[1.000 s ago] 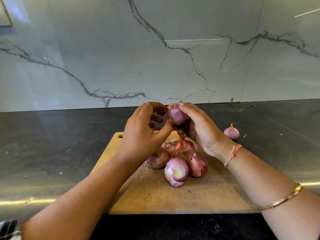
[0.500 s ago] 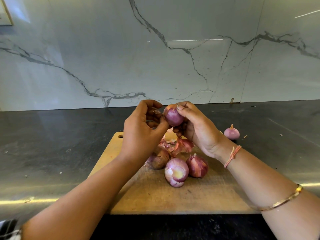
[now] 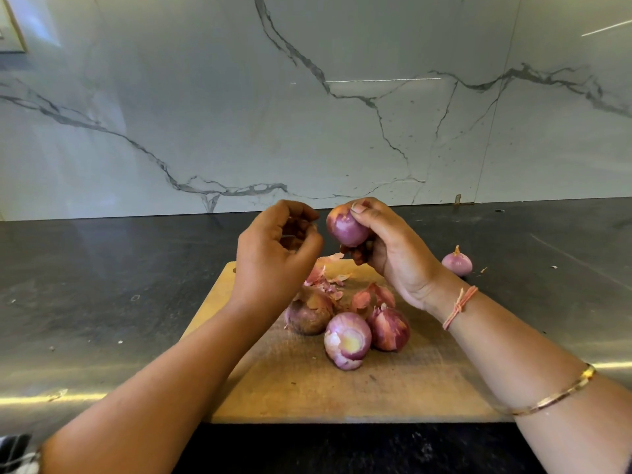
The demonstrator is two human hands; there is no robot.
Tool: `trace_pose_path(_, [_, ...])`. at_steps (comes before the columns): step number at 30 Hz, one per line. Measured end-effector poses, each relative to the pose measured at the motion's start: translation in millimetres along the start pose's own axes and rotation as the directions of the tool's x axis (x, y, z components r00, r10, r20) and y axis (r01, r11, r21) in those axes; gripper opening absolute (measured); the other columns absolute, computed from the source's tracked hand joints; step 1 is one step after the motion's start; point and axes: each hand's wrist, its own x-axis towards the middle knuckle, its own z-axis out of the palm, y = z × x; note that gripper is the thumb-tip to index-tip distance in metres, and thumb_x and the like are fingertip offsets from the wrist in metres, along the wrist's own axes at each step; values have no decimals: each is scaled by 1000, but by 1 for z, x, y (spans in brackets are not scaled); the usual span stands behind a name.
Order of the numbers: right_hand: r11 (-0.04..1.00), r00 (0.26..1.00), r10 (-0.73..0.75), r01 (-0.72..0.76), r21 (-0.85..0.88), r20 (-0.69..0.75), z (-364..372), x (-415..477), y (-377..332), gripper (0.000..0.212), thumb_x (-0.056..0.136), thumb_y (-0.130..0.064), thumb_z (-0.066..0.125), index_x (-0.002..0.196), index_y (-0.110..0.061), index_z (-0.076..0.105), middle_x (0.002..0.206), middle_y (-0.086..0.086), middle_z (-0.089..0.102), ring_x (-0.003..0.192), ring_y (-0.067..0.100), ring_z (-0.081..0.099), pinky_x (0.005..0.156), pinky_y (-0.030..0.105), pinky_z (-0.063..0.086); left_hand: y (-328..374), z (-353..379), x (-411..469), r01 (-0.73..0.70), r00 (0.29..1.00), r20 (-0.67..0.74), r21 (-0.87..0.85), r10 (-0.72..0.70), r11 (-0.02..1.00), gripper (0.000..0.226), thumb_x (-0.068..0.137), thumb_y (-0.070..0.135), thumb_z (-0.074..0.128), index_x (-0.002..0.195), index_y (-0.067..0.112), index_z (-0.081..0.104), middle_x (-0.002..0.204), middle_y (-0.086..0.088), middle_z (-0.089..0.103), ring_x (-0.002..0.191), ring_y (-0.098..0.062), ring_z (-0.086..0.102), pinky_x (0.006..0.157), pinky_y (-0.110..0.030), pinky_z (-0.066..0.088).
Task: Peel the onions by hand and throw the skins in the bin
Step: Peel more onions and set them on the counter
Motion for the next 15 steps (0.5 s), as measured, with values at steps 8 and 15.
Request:
trace_pose_path(8, [993,1000,-7,5,-120,-21,3,0,3,19,88,-36,56,92,-18,52,88,5,58,69,14,55,55,20,38,6,3,-6,-39,999,26,-28,39,999,35,79,10,69,90,36,48,79,16,61,74,1,63,65,-9,48])
trace_pose_path(15, [981,999,-32,29,-192,-12,5,-1,3,29,82,-43,54,95,-17,53,92,11,56,76,25,50,58,26,37,6,2,-5,-45,999,31,1,45,999,43,80,5,67,92,36,39,74,11,58,68,0,60,59,-8,44])
